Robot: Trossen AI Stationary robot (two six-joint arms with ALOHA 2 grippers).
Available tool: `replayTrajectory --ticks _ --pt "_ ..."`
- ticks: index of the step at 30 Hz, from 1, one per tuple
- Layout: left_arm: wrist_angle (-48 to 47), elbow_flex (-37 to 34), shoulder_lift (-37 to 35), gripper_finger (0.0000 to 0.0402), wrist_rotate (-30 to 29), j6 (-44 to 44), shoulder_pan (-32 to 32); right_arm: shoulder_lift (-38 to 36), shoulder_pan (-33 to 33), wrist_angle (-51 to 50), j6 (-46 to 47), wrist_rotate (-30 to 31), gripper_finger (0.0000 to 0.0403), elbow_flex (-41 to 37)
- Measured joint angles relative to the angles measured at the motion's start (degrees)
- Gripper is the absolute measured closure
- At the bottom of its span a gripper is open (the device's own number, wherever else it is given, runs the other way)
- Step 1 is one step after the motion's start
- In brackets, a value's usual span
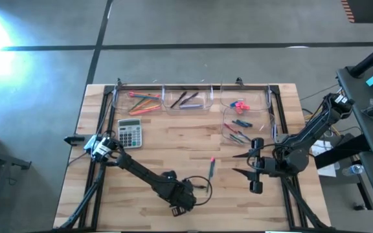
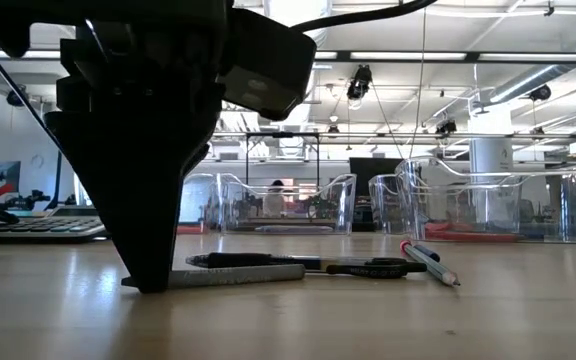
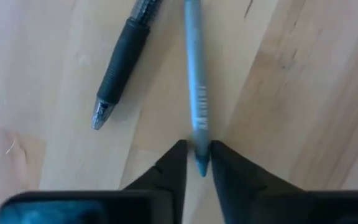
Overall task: Sort crayons/erasers/pens/pencils in bins
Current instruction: Put the gray crayon into the bottom transparent bin
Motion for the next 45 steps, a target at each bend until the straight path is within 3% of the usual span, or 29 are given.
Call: replayTrajectory --ticks 5,15,21,26,30,39,42,45 --pt "0.11 -0.01 -0.05 0.0391 0.15 2.79 0.16 0.00 0.00 -0.02 1.09 0.00 0.0216 -0.01" --pt "-2.62 -0.43 -4.80 0.0398 -0.39 11.03 0.77 0.00 0.00 -0.13 3.58 0.00 0.0216 -0.01" --pt "-5.96 -0.73 -11.15 0.0400 -7.47 11.64 1.11 0.00 0.00 -0.11 3.70 0.00 0.0216 0.01" --pt "-3.43 -4.87 -19.55 0.0400 -13.53 14.12 1.27 0.00 0.00 -0.17 4.68 0.00 0.0216 0.01" --pt "11.16 -14.77 -27.67 0.0401 -16.37 17.72 2.07 0.00 0.00 -0.18 4.67 0.00 0.0216 0.01" --pt "68.67 -43.94 -42.34 0.0401 -16.09 28.69 6.17 0.20 -0.09 -1.94 8.15 -0.04 0.0216 0.01" --pt "77.89 -47.72 -43.70 0.0401 -15.11 31.58 8.12 0.22 -0.30 -2.85 8.98 -0.04 0.0216 -0.12" --pt "78.31 -48.16 -44.09 0.0401 -13.63 34.13 9.78 0.22 -0.90 -3.24 10.25 -0.05 0.0216 -0.25"
